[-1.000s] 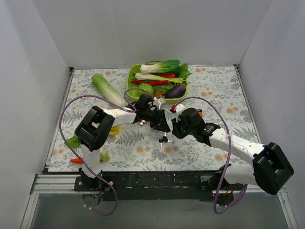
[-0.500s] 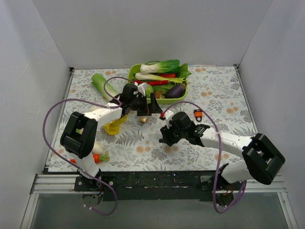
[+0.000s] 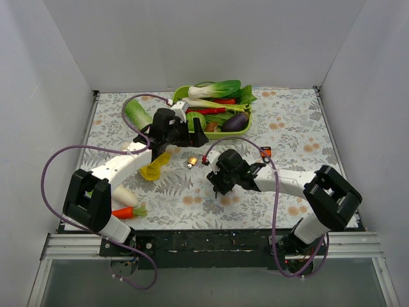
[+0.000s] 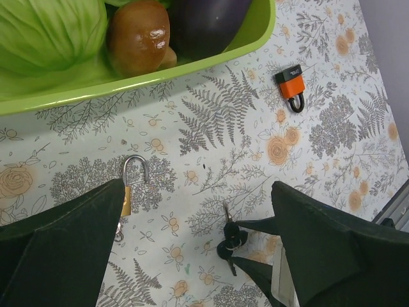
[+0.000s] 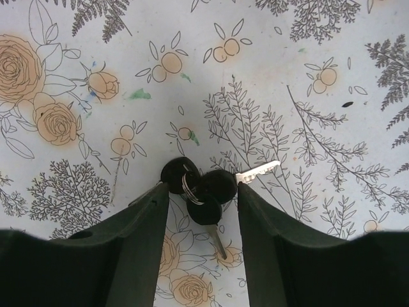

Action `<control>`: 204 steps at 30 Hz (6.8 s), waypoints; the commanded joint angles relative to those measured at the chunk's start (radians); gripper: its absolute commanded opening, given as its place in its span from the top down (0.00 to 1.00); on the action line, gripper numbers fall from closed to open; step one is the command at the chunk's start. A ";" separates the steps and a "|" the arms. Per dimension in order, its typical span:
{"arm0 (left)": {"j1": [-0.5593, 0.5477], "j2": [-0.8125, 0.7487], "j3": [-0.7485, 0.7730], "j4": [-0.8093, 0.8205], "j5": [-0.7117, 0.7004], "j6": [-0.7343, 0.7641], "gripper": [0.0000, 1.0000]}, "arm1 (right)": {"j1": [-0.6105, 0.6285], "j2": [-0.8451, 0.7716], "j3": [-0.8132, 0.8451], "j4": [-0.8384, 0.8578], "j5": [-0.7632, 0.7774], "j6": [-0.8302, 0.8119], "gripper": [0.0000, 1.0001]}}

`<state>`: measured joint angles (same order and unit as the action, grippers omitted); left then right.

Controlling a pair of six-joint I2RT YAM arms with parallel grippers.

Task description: Unlock with the key

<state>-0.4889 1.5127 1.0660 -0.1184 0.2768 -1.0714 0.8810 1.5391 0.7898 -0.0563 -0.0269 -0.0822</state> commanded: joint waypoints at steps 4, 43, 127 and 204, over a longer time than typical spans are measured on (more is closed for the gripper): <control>0.000 -0.013 -0.003 -0.020 0.012 0.027 0.02 | 0.029 0.013 0.017 0.013 0.007 -0.036 0.50; -0.095 -0.109 -0.159 0.506 0.917 -0.078 0.02 | -0.126 -0.659 0.181 -0.140 -0.214 0.271 0.99; -0.247 -0.183 -0.080 0.011 0.394 0.422 1.00 | -0.320 -0.634 0.135 -0.210 -0.504 0.319 0.40; -0.082 -0.306 -0.300 0.312 0.288 -0.717 0.12 | -0.310 -0.741 -0.199 0.218 -0.487 0.356 0.99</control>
<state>-0.5705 1.1797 0.7803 0.2020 0.6178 -1.4910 0.5629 0.8284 0.5568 0.1894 -0.5964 0.4191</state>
